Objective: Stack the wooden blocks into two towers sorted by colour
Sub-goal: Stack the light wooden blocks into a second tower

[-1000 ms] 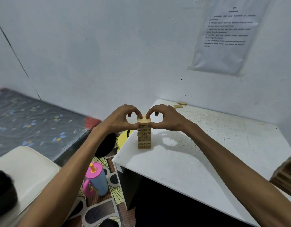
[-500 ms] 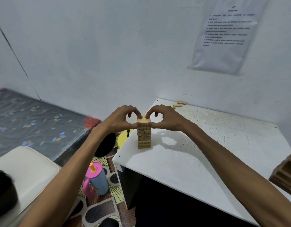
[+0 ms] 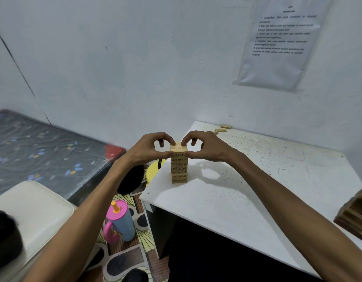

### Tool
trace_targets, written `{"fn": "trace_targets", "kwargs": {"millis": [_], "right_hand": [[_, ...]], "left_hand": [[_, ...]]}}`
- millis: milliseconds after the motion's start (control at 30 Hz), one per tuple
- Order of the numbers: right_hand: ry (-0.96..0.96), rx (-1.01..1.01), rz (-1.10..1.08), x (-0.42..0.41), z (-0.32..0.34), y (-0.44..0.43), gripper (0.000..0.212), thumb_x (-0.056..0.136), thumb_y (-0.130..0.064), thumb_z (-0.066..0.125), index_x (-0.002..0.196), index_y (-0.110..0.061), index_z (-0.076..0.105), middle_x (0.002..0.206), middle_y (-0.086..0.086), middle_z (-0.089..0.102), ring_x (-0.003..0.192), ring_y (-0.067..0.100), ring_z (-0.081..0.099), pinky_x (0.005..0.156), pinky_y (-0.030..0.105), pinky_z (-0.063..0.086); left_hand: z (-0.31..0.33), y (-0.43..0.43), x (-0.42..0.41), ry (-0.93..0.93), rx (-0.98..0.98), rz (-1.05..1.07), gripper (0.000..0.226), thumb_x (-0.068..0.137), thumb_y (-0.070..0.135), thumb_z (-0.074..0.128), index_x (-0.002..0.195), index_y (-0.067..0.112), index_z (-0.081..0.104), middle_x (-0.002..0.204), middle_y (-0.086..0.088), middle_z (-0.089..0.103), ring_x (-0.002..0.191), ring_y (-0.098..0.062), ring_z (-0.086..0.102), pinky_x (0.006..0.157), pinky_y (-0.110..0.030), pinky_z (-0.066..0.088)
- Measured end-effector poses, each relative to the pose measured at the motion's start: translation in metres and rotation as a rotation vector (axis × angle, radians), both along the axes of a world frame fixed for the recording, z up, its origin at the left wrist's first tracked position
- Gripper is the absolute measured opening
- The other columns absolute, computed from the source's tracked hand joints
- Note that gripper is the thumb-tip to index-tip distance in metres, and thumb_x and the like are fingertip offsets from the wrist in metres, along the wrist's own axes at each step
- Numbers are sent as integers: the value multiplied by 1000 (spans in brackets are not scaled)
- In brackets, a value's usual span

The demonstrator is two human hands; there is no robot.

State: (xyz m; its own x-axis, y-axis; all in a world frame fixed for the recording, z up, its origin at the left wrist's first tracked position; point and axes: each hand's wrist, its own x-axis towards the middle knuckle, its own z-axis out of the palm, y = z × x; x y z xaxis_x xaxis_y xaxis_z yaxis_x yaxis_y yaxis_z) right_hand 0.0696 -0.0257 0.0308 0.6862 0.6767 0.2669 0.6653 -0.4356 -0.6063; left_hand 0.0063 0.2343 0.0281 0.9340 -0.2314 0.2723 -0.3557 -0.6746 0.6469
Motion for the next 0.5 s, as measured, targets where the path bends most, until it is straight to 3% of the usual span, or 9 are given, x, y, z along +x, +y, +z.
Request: {"fn": "trace_targets", "kwargs": {"millis": [167, 500], "right_hand": [[-1, 0, 9, 1, -4, 0, 31, 85, -35, 82, 112, -34, 67, 115, -24, 67, 104, 7, 59, 75, 24, 44], [46, 1, -24, 3, -3, -1, 52, 82, -41, 85, 126, -36, 58, 114, -19, 70, 106, 6, 61, 80, 32, 54]], "left_hand": [[-3, 0, -2, 0, -16, 7, 31, 82, 30, 88, 108, 33, 72, 110, 9, 71, 99, -10, 59, 71, -10, 39], [-5, 2, 0, -15, -32, 12, 29, 82, 27, 88, 107, 28, 75, 110, 13, 72, 96, -9, 58, 70, -8, 38]]}}
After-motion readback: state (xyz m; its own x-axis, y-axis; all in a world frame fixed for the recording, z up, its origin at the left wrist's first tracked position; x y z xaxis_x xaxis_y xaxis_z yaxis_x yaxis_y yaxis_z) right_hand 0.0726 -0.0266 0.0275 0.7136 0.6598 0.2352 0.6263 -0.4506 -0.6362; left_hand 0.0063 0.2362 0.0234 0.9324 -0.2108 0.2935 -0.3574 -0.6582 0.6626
